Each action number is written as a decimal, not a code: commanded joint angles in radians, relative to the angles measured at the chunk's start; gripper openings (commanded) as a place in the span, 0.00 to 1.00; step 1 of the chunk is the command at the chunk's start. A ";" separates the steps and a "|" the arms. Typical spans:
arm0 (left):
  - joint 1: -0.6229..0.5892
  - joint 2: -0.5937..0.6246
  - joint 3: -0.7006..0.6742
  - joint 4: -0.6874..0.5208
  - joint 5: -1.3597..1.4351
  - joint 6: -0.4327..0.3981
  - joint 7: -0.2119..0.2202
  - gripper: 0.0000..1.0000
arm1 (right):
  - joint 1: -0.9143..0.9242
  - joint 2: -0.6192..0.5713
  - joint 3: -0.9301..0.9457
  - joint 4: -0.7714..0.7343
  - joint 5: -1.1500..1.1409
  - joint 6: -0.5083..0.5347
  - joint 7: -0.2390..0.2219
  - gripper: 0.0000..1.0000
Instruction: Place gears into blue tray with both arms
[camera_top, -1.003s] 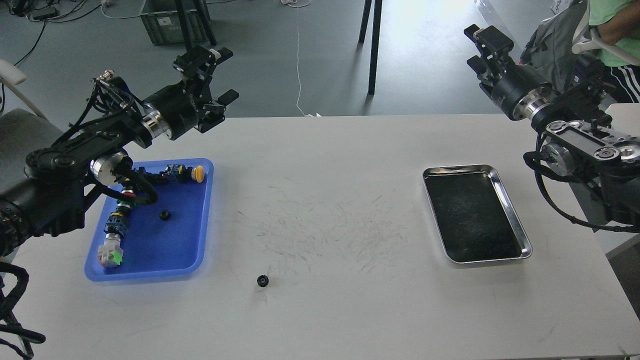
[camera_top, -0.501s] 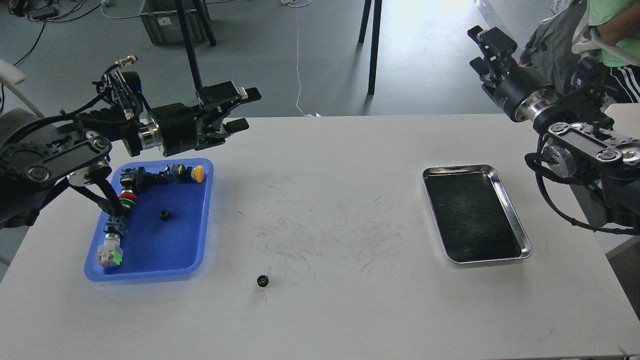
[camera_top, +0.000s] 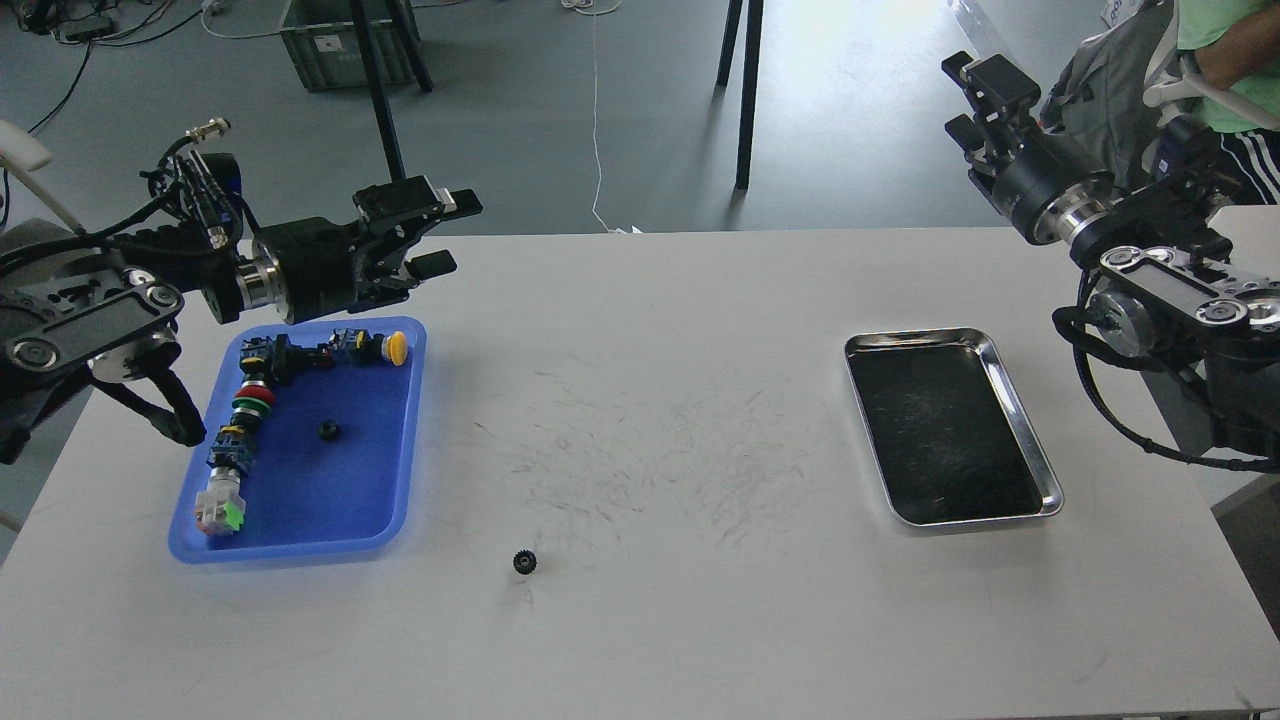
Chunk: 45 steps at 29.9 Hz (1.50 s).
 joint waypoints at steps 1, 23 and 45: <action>0.003 0.023 -0.019 -0.018 -0.146 0.000 0.000 0.99 | 0.000 0.001 0.005 0.000 0.000 0.000 0.000 0.79; -0.112 0.139 0.109 -0.479 0.668 0.107 0.000 0.99 | -0.018 0.001 0.029 -0.032 0.024 -0.002 0.000 0.92; -0.044 0.261 0.227 -0.545 1.121 0.272 0.000 0.98 | -0.106 0.004 0.084 -0.040 0.123 -0.020 0.000 0.95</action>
